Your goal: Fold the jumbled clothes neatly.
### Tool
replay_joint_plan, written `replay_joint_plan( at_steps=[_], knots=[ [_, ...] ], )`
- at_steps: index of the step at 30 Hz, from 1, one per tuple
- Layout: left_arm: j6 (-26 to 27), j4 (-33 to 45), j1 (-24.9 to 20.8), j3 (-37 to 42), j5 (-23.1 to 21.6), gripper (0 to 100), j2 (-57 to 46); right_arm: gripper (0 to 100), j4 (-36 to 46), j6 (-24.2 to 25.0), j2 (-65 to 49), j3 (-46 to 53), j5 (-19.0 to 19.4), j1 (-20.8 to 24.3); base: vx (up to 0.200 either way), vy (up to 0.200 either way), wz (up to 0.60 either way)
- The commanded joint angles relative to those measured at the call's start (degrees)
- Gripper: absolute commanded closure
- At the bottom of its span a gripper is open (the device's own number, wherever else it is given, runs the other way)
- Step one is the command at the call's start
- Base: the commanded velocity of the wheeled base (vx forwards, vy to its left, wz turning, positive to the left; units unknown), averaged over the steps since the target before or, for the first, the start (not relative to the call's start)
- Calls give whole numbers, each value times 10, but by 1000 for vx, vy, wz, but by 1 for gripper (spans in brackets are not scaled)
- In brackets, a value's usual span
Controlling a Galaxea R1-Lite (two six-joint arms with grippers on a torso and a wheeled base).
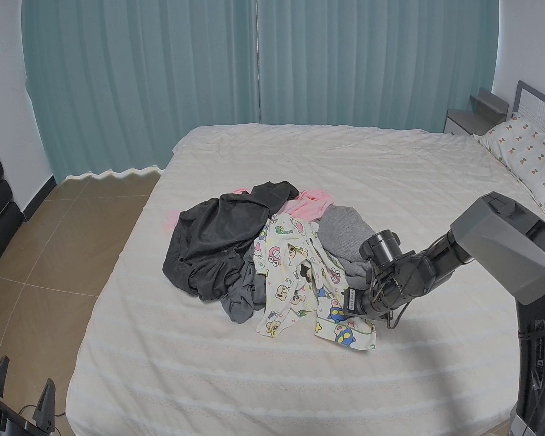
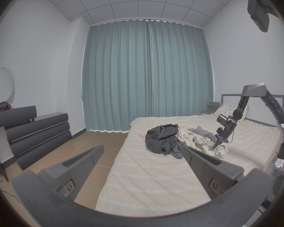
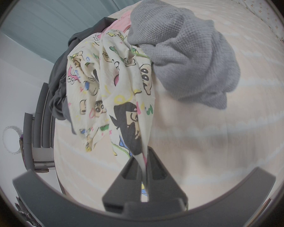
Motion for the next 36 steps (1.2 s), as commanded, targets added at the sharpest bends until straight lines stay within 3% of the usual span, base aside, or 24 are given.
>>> replay_joint_plan(
  at_steps=[1, 7, 15, 27, 30, 36],
  knots=[
    [0, 0, -1, 10, 0, 0, -6, 100, -55, 4, -126, 129, 37, 7, 0, 0, 0],
    [0, 0, 0, 10, 0, 0, -6, 100, -147, 4, -224, 263, 93, 28, 0, 0, 0],
    [1, 0, 0, 10, 0, 0, -6, 100, -219, 7, -362, 356, 96, 42, 0, 0, 0],
    [3, 0, -1, 10, -2, 0, -8, 100, -220, 7, -521, 345, 100, 53, 0, 0, 0],
    [25, -1, 0, 10, -2, 0, -8, 100, -217, 7, -557, 303, 99, 64, 0, 0, 0],
    [18, -1, 0, 9, -1, 0, -8, 100, -210, 6, -574, 231, 97, 89, 0, 0, 0]
  ],
)
